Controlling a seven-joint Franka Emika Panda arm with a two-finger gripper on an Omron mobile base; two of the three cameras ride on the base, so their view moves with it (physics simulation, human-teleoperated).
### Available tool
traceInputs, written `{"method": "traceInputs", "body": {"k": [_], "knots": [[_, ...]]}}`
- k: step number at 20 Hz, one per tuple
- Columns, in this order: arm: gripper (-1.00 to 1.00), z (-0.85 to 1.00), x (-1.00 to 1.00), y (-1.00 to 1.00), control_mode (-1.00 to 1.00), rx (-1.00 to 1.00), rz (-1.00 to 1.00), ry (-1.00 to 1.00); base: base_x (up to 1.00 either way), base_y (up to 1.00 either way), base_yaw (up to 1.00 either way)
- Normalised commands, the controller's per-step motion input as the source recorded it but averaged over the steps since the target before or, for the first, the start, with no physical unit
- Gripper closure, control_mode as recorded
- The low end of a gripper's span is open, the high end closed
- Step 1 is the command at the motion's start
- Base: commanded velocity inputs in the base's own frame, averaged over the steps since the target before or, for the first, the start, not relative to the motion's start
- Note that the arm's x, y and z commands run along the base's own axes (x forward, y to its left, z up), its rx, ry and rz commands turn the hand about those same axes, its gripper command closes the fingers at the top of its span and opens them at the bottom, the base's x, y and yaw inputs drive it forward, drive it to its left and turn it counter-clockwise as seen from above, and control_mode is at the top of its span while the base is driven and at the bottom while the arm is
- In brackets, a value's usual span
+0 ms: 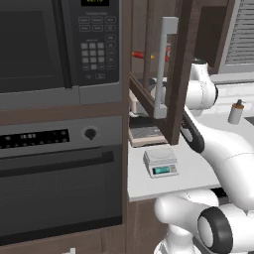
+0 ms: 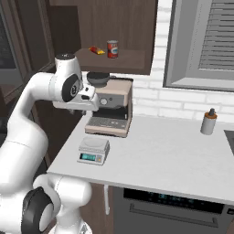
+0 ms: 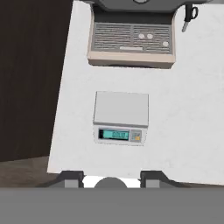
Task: Pick the canned food and place it on the digital scale for weighing, and close the cabinet.
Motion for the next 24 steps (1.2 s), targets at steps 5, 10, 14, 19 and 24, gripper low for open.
{"method": "traceInputs", "body": {"k": [5, 10, 14, 19, 24], "knots": [[-1.00, 0.00, -0.43, -0.02, -1.00, 0.00, 0.00, 0.00, 0.00, 0.00, 0.00], [-1.00, 0.10, -0.68, -0.15, -1.00, 0.01, 0.00, -0.12, 0.00, 0.00, 0.00], [-1.00, 0.54, -0.37, -0.30, -1.00, 0.05, 0.00, -0.21, 0.00, 0.00, 0.00], [-1.00, 0.56, -0.21, -0.35, -1.00, 0.07, 0.00, -0.19, 0.00, 0.00, 0.00], [-1.00, 0.48, -0.08, -0.02, -1.00, 0.00, 0.00, -0.32, 0.00, 0.00, 0.00]]}}
